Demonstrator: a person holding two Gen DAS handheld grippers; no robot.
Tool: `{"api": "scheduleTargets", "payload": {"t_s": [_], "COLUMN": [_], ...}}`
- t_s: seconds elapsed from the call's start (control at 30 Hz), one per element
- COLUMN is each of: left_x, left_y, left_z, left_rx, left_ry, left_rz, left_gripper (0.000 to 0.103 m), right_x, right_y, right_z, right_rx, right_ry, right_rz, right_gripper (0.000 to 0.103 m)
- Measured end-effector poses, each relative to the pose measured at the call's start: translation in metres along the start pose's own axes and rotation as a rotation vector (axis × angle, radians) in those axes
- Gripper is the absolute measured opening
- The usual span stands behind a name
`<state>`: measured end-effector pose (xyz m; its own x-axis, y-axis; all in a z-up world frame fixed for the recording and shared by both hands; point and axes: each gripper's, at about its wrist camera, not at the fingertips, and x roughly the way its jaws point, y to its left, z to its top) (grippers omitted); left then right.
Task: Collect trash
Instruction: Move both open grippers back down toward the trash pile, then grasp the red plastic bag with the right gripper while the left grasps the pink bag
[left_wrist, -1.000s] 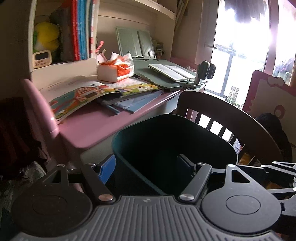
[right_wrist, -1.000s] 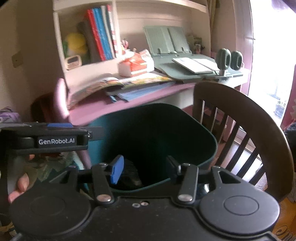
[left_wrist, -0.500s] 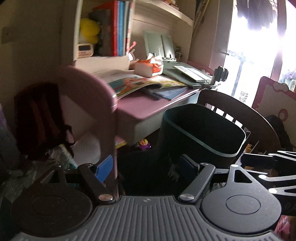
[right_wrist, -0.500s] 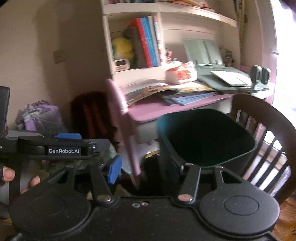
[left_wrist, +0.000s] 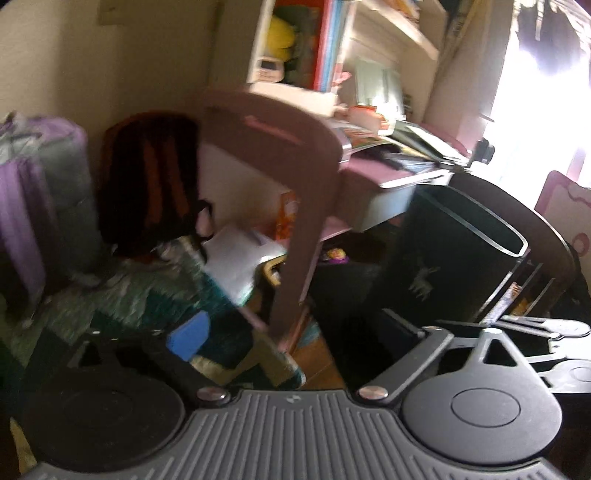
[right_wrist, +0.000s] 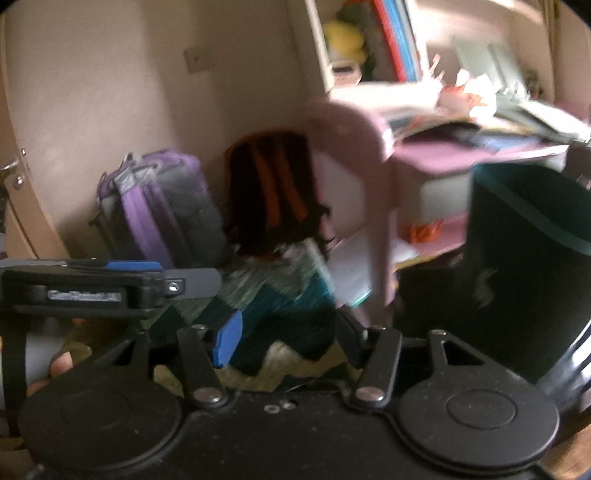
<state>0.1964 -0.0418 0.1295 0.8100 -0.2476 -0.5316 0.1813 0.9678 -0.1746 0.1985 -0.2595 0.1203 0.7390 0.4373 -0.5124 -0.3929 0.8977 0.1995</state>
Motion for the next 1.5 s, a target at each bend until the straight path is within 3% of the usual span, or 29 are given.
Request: {"api": "scheduleTargets", "payload": {"t_s": [0.2,0.33,0.63,0.8,0.9,1.0,1.1,1.33,1.5], "left_x": [0.014,0.039,0.121,0.166,0.194,0.218,0.237,0.277,0.309], "left_y": [0.059,0.095,0.16,0.172,0.173,0.166,0.156,0.132,0.117], "left_z": [-0.039,-0.076,-0.17,-0.229,-0.267,-0.301,-0.329,-0.387,-0.429], "left_rx": [-0.089,-0.116,-0.185,-0.174,-0.125,-0.011,0.083,0.219,0.262], "left_ry": [0.032,0.082,0.267,0.426,0.548,0.662,0.752,0.912,1.004], "left_rz": [0.039,0.077,0.145,0.159,0.148,0.129,0.075,-0.041,-0.077], "left_gripper": [0.102,0.102,0.102,0.102,0.102,0.102,0.102,0.102,0.101], "right_x": [0.064,0.114,0.229,0.281,0.312,0.339,0.366,0.422,0.45], "right_y": [0.023,0.04,0.026,0.008,-0.002,-0.013,-0.018,-0.012,-0.018], "right_z": [-0.033,-0.064,-0.135,-0.175,-0.205,-0.236,-0.264,-0.322,-0.353], "right_rx": [0.113,0.127,0.228,0.272,0.294,0.331,0.283,0.041,0.017], "right_ry": [0.09,0.168,0.41,0.543,0.64,0.728,0.831,1.088,1.154], "right_rz": [0.058,0.05,-0.054,-0.113,-0.15,-0.201,-0.229,-0.144,-0.11], "right_gripper": [0.056,0.057,0.057,0.056,0.056,0.056,0.056,0.056,0.056]}}
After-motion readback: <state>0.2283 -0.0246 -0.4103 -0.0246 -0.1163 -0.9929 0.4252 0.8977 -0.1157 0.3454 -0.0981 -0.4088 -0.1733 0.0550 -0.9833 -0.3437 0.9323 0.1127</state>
